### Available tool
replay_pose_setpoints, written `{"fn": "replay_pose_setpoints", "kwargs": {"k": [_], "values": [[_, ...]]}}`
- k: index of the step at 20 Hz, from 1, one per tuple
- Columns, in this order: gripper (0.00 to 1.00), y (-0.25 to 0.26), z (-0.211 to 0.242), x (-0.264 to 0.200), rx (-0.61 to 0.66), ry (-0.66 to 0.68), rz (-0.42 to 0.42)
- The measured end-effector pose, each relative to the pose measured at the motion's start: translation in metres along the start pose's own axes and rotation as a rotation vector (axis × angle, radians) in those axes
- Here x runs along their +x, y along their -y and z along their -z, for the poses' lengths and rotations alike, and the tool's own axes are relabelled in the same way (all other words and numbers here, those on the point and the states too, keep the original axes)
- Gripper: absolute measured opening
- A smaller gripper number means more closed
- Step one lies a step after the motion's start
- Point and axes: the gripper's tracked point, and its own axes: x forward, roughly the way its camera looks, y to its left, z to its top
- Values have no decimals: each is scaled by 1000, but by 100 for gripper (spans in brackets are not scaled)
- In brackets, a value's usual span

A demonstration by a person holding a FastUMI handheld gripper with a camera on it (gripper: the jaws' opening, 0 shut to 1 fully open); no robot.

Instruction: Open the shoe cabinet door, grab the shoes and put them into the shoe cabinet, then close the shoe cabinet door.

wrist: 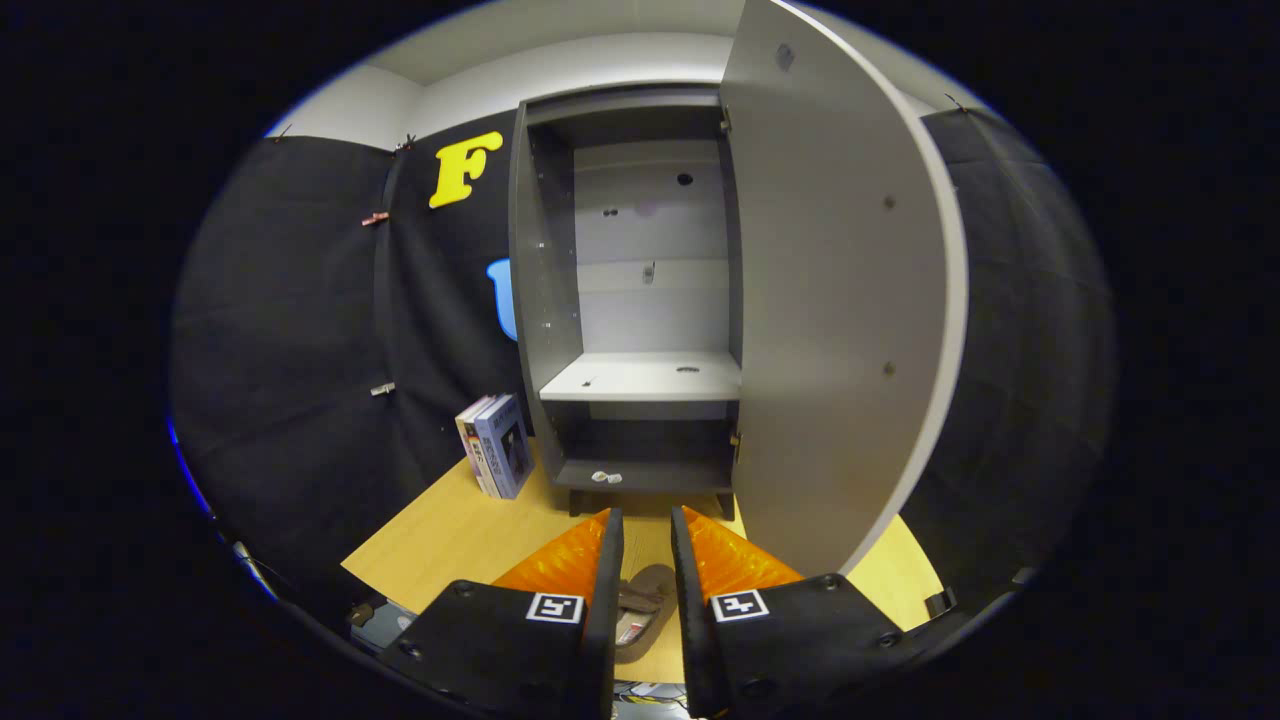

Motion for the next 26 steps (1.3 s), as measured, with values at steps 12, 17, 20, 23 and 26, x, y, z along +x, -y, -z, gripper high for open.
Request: {"fn": "replay_pose_setpoints", "kwargs": {"k": [12, 17, 20, 23, 26], "values": [[32, -25, 156, 104, 105, -327, 64], [32, -20, 211, 129, 141, -420, 107], [32, -22, 242, 136, 159, -473, 119], [32, -25, 265, 142, 179, -507, 125], [27, -28, 287, 150, 189, -539, 126]]}}
